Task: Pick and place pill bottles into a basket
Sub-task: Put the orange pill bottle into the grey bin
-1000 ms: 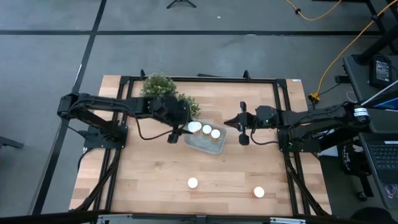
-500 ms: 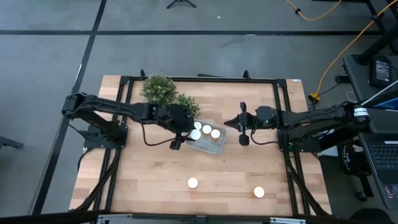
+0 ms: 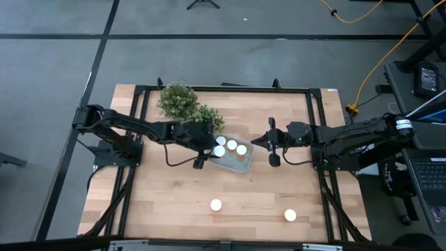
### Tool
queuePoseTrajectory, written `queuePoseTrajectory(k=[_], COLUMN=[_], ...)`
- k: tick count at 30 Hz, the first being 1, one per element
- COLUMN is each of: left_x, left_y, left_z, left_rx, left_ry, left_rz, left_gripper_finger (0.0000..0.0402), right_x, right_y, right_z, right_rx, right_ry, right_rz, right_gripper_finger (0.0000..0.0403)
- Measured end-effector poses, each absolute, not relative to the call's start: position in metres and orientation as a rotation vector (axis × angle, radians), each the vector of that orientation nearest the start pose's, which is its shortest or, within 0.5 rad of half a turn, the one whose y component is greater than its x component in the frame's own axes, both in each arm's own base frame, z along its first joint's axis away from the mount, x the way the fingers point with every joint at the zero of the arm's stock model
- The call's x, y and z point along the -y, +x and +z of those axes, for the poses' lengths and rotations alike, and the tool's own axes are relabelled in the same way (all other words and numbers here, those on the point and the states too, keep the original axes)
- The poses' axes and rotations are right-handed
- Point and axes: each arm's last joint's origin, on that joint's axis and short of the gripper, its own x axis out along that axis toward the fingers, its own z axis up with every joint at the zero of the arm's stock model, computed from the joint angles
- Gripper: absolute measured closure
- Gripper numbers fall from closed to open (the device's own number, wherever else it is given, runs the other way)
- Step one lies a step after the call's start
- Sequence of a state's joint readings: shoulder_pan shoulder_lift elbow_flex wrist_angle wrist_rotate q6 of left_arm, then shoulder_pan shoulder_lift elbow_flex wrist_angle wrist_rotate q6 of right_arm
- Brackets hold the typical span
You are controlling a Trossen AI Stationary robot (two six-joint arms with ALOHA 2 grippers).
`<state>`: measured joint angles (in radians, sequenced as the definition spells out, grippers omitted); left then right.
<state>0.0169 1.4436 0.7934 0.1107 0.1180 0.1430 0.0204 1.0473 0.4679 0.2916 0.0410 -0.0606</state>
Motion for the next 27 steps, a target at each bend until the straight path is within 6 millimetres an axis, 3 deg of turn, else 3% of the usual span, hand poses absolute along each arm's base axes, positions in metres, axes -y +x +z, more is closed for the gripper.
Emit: queuePoseTrajectory(k=[6, 16, 27], left_x=[-0.008, -0.010, -0.011], left_y=[0.296, 0.305, 0.306], left_z=[0.202, 0.175, 0.174], left_rx=[-0.541, -0.625, -0.622], left_ry=[0.072, 0.077, 0.079], left_rz=[-0.080, -0.071, -0.065], left_gripper_finger=[0.0201, 0.0201, 0.0201], right_x=[-0.003, -0.002, -0.002], right_y=[0.219, 0.219, 0.219], right_z=[0.221, 0.222, 0.222], right_rx=[-0.284, -0.275, -0.272], right_ry=[-0.077, -0.102, -0.117], right_rz=[-0.011, -0.014, -0.012], right_gripper_finger=[0.0393, 0.0393, 0.0393])
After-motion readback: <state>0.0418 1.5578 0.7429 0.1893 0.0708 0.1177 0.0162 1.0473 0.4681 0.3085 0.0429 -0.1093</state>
